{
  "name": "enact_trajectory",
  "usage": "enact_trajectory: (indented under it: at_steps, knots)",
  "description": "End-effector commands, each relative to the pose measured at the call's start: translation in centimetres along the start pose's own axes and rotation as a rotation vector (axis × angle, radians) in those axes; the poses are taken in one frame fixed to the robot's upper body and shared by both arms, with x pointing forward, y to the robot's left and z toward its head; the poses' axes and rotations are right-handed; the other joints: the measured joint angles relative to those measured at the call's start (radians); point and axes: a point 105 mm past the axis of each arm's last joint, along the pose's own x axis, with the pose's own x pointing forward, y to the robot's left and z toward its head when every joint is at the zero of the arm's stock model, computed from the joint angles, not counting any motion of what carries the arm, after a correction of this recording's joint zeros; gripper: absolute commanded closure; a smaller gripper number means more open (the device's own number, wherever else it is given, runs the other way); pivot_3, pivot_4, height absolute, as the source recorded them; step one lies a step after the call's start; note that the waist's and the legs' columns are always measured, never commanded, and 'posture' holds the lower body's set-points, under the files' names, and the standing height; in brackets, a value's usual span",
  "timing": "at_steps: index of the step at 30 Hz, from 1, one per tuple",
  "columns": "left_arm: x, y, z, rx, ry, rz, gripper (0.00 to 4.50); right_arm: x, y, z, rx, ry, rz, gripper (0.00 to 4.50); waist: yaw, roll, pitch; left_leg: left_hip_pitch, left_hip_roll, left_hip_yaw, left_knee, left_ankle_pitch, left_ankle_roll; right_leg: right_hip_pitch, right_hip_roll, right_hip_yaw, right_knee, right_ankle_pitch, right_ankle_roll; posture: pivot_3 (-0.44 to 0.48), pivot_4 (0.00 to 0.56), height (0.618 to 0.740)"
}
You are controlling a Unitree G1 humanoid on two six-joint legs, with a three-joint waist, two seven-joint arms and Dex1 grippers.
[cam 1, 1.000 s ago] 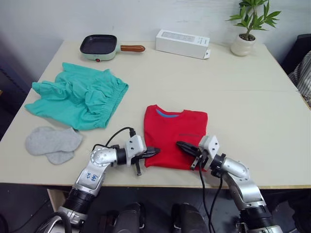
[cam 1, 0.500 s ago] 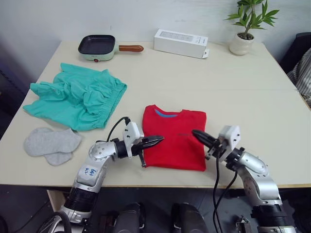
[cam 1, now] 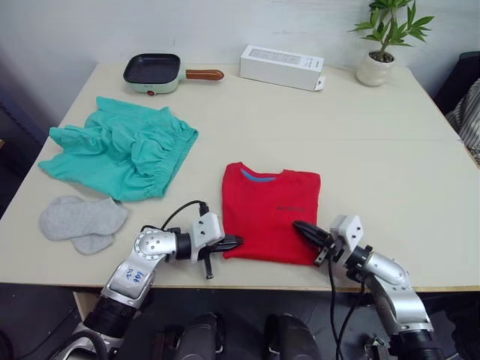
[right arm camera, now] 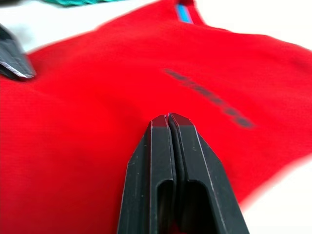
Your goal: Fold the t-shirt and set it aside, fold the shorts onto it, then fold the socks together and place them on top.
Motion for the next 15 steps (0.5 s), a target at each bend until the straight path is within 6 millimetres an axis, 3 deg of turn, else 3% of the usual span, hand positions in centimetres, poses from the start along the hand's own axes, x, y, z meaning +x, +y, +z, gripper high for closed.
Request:
enact_trajectory:
  at_steps: [1,5,9,11,15]
  knots:
    - [0.1,1.7,2.8,0.017,-0.11,0.024,4.5,2.2,0.5,3.1,-0.039,-0.09,0.089,4.44,0.0,0.0,0.0,0.0,0.0,0.0,0.0,0.0,0.0,0.0,0.0,0.0,0.0,0.0,0.0,0.0,0.15,0.74]
    - [1.7,4.0,3.9,0.066,-0.119,0.068,4.5,5.0,0.6,3.3,-0.067,-0.094,0.126,4.44,0.002,0.0,0.0,0.0,0.001,0.0,0.0,0.002,-0.003,0.0,0.001,-0.001,0.002,0.0,0.0,0.0,0.15,0.74]
    - [3.6,5.7,2.8,0.111,-0.041,0.105,4.5,7.1,-0.3,1.8,-0.082,-0.043,0.107,4.44,0.001,0.0,0.0,0.0,-0.003,0.001,0.0,0.004,-0.004,0.0,0.003,-0.003,0.004,0.0,0.0,0.0,0.15,0.74]
    - [3.9,5.9,2.3,0.113,-0.02,0.103,4.5,7.3,-1.3,1.3,-0.081,-0.037,0.076,4.44,-0.001,0.0,0.0,0.0,-0.004,0.004,0.0,0.005,-0.002,0.0,0.003,-0.005,0.005,0.001,0.002,0.0,0.15,0.74]
    - [4.1,5.9,1.7,0.102,-0.021,0.105,4.5,6.1,-5.2,0.4,-0.066,-0.003,-0.051,4.44,-0.001,0.0,0.0,0.0,-0.005,0.006,0.002,0.005,0.001,0.0,0.002,-0.004,0.004,0.003,0.005,0.0,0.15,0.74]
